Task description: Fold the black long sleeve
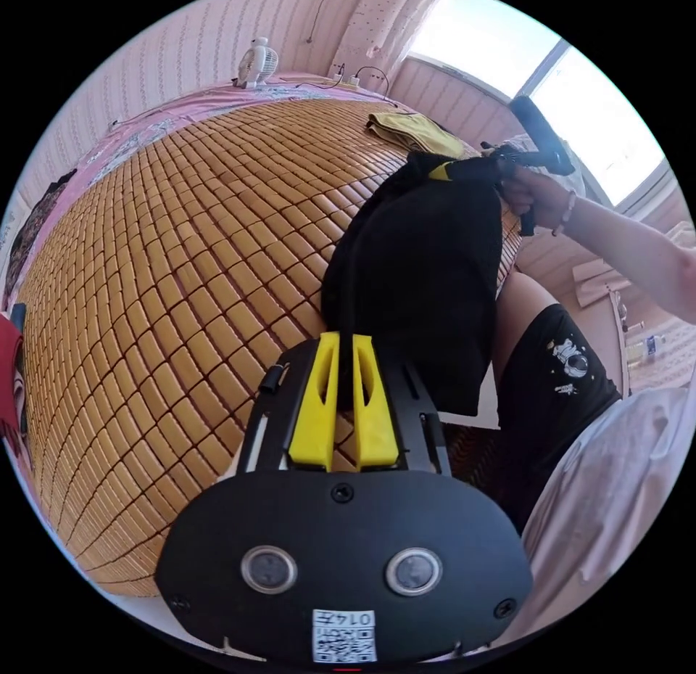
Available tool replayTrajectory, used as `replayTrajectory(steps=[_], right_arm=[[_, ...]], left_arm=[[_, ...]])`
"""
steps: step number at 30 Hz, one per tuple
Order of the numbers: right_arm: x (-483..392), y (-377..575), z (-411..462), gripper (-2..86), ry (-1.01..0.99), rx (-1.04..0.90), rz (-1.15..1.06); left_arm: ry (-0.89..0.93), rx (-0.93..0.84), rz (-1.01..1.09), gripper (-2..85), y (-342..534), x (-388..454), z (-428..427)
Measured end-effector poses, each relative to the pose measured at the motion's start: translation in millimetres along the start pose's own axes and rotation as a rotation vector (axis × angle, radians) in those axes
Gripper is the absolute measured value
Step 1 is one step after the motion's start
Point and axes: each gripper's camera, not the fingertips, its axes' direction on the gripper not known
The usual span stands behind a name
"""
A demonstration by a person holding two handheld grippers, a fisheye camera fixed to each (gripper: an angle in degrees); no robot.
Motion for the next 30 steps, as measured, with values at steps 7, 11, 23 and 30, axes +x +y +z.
replayTrajectory(steps=[7,11,23,30], right_arm=[[-13.7,95.7,-80.9,5.6,-0.125,0.294,0.057],[-10.9,133.5,-114.9,5.5,-0.123,0.405,0.119],[87.2,0.3,-274.4,9.2,0.144,0.405,0.245],[122.1,-41.7,-240.8,12.2,0.246,0.447,0.462]], left_arm=[[-0.014,0.086,0.171,-0.2,1.2,38.6,-67.4],[0.023,0.153,0.305,-0.3,-8.7,69.5,-116.8],[0.318,0.388,0.312,5.8,-233.6,76.5,-150.1],[0.446,0.322,-0.191,8.8,-289.7,7.2,-92.6]])
